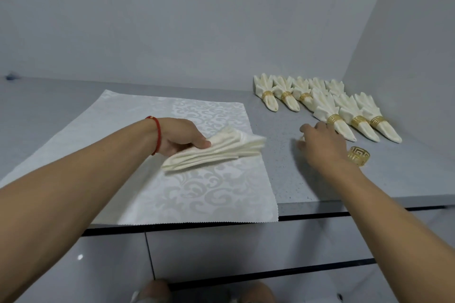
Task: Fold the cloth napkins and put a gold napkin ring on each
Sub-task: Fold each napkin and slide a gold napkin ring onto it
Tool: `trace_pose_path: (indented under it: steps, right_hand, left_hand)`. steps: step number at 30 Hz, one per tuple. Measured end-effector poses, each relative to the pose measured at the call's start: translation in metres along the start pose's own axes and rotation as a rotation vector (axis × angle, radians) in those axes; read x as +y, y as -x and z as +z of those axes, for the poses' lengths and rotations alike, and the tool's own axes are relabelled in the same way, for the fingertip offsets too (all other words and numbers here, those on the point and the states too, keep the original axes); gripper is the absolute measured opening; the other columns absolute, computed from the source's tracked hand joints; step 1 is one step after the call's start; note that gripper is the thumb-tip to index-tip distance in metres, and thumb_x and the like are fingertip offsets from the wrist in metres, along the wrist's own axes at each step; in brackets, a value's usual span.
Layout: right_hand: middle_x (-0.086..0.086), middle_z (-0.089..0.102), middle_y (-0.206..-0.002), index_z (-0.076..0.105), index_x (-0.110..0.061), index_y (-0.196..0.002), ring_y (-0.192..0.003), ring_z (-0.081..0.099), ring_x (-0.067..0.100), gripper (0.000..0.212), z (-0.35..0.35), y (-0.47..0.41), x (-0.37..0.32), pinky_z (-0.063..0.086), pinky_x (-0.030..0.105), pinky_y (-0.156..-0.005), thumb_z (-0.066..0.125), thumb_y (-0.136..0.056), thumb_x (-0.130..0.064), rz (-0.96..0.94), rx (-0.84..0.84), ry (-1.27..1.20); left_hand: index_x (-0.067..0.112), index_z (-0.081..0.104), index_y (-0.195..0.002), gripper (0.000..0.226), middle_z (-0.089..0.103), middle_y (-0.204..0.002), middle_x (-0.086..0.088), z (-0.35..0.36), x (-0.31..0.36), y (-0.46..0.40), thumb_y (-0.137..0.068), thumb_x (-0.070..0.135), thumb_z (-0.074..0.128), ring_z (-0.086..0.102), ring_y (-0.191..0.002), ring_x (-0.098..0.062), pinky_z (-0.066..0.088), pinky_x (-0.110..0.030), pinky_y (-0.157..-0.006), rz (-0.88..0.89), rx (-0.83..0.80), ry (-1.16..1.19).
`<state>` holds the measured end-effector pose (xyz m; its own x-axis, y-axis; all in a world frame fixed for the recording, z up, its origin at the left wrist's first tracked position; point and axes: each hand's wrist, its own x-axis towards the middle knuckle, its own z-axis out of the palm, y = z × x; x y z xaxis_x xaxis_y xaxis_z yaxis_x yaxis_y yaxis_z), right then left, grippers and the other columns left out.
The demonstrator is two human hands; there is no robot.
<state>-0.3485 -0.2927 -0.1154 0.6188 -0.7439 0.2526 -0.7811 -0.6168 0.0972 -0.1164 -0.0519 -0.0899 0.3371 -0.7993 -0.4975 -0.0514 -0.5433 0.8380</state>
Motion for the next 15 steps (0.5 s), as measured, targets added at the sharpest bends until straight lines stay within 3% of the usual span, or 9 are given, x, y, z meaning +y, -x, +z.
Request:
trace_pose_path:
  steps: [2, 4, 7, 9, 12, 15]
  right_hand:
    - [0.006, 0.06, -0.127, 0.058, -0.022, -0.136, -0.111, 0.059, 0.027, 0.043, -0.007, 0.013, -0.015, 0.05, 0.041, -0.083, 0.062, -0.099, -0.044, 0.041, -0.012, -0.496]
    - [-0.002, 0.069, -0.12, 0.067, -0.024, -0.126, -0.101, 0.068, 0.02, 0.041, -0.016, 0.033, -0.039, 0.059, 0.043, -0.086, 0.069, -0.094, -0.05, 0.038, -0.135, -1.006]
    - [0.009, 0.073, -0.114, 0.076, -0.017, -0.109, -0.093, 0.075, 0.018, 0.018, -0.024, 0.071, -0.077, 0.062, 0.03, -0.081, 0.078, -0.091, -0.022, -0.015, -0.31, -1.534]
    - [0.009, 0.074, -0.112, 0.076, -0.018, -0.107, -0.093, 0.076, 0.015, 0.022, -0.025, 0.092, -0.101, 0.061, 0.025, -0.079, 0.082, -0.086, -0.013, -0.039, -0.339, -1.631]
    - [-0.001, 0.075, -0.11, 0.071, -0.03, -0.112, -0.097, 0.075, 0.014, 0.035, -0.017, 0.105, -0.127, 0.061, 0.032, -0.087, 0.086, -0.082, -0.025, -0.05, -0.309, -1.597]
    - [-0.003, 0.074, -0.11, 0.066, -0.033, -0.113, -0.099, 0.073, 0.016, 0.036, -0.012, 0.111, -0.145, 0.061, 0.032, -0.083, 0.085, -0.083, -0.03, -0.056, -0.232, -1.624]
  left_hand:
    - [-0.002, 0.068, -0.107, 0.018, 0.074, -0.087, -0.012, -0.001, -0.005, 0.001, -0.102, 0.01, 0.055, 0.073, -0.068, -0.021, 0.058, -0.028, -0.056, -0.004, 0.028, 0.274]
    - [-0.002, 0.065, -0.117, 0.022, 0.073, -0.088, -0.012, -0.001, -0.011, -0.002, -0.102, 0.01, 0.054, 0.072, -0.067, -0.02, 0.058, -0.028, -0.055, 0.084, 0.085, 0.548]
    - [0.0, 0.061, -0.126, 0.028, 0.067, -0.092, -0.01, 0.001, -0.018, -0.009, -0.1, 0.009, 0.055, 0.069, -0.073, -0.019, 0.059, -0.03, -0.062, 0.294, 0.209, 0.882]
    - [0.005, 0.061, -0.12, 0.023, 0.065, -0.088, -0.007, 0.003, -0.02, -0.01, -0.098, 0.011, 0.057, 0.069, -0.073, -0.019, 0.059, -0.031, -0.065, 0.395, 0.258, 1.001]
    - [0.007, 0.061, -0.106, 0.011, 0.068, -0.09, -0.008, 0.007, -0.021, -0.006, -0.095, 0.009, 0.058, 0.07, -0.081, -0.022, 0.061, -0.039, -0.071, 0.465, 0.307, 1.083]
    - [0.008, 0.061, -0.097, 0.005, 0.068, -0.084, -0.007, 0.01, -0.022, -0.002, -0.095, 0.009, 0.057, 0.07, -0.082, -0.023, 0.061, -0.041, -0.071, 0.499, 0.333, 1.128]
